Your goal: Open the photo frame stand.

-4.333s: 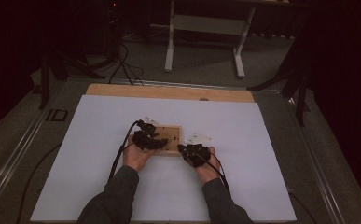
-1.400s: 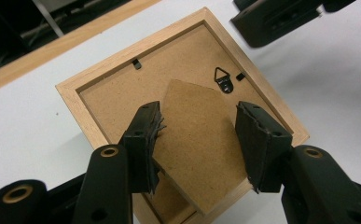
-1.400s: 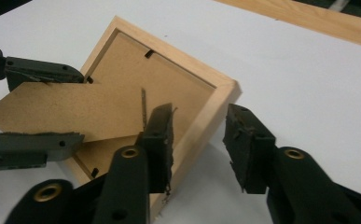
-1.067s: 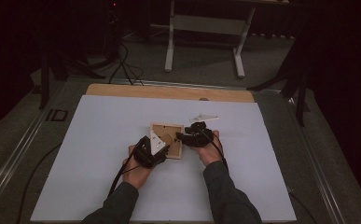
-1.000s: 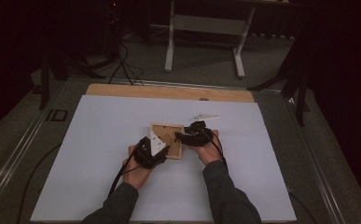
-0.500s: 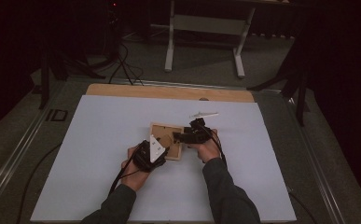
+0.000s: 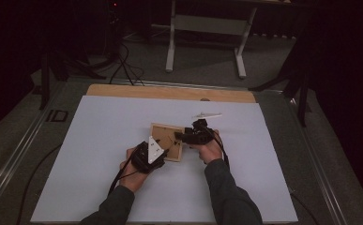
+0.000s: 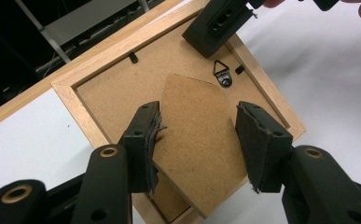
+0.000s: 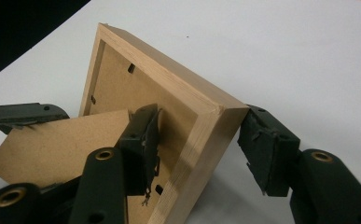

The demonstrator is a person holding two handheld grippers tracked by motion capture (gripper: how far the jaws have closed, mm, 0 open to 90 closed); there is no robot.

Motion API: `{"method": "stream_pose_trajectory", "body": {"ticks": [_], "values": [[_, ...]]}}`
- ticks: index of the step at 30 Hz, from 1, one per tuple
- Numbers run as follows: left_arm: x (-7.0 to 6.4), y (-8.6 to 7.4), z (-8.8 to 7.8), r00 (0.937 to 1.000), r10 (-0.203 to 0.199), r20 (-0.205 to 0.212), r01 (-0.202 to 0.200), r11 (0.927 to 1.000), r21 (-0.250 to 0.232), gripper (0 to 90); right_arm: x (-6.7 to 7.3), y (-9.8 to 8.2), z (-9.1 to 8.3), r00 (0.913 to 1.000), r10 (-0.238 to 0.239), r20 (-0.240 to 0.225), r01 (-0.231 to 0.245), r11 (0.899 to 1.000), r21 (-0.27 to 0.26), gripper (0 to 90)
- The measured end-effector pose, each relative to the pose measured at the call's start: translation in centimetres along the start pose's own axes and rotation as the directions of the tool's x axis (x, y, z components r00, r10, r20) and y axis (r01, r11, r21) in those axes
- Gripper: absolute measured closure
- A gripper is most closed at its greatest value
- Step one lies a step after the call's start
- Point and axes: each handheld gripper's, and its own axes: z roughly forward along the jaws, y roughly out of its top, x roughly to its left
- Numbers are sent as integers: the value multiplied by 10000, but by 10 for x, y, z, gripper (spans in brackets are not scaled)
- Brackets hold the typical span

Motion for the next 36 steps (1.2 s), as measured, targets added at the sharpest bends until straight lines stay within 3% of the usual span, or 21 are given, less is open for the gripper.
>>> {"method": "stream_pose_trajectory", "body": {"ticks": [6,9,13,16,18,20,21,23,24,25,26,29,31,32,33,36], "values": [[2,0,-1,9998,-106,182,105,9999,48,513,2,-1,-2,10000,-90,9,90,9999,-123,483],[4,0,-1,9976,-528,444,529,9986,-13,513,3,-2,-2,9998,-165,55,166,9997,-171,484],[8,1,1,9894,-1185,844,1184,9929,72,491,5,-1,-3,9995,-321,50,322,9992,-251,493],[11,1,3,9793,-1700,1097,1685,9854,233,481,6,-1,-4,9990,-428,82,430,9987,-275,494],[16,0,4,9650,-2220,1398,2188,9750,381,483,6,-2,-4,9989,-462,75,464,9984,-315,495],[22,-1,4,9428,-2826,1769,2779,9592,515,494,6,-2,-4,9989,-463,73,465,9983,-352,495],[25,-1,5,9282,-3155,1975,3081,9489,678,503,6,-2,-4,9988,-488,81,490,9982,-357,495],[33,-3,7,8913,-3860,2381,3720,9225,1028,513,7,-3,-5,9986,-525,81,528,9979,-368,495],[33,-3,7,8913,-3860,2381,3720,9225,1028,526,7,-3,-5,9986,-525,81,528,9979,-368,495],[38,-4,9,8538,-4419,2752,4208,8971,1350,526,7,-3,-5,9984,-564,103,567,9976,-395,495],[40,-4,11,8433,-4560,2845,4296,8900,1528,541,8,-3,-5,9981,-612,121,617,9973,-408,495],[42,-5,14,8335,-4693,2915,4274,8821,1980,546,9,-3,-6,9976,-683,135,688,9967,-429,497],[42,-5,14,8335,-4693,2915,4274,8821,1980,558,9,-3,-6,9974,-702,144,708,9965,-438,497],[43,-7,17,8206,-4770,3147,4219,8771,2295,595,10,-3,-6,9970,-761,157,768,9960,-465,500],[43,-7,17,8247,-4686,3168,4123,8814,2304,629,10,-3,-7,9967,-796,134,801,9956,-479,502],[43,-7,17,8216,-4642,3309,4088,8843,2256,659,10,-3,-8,9962,-872,71,875,9950,-490,506]]}}
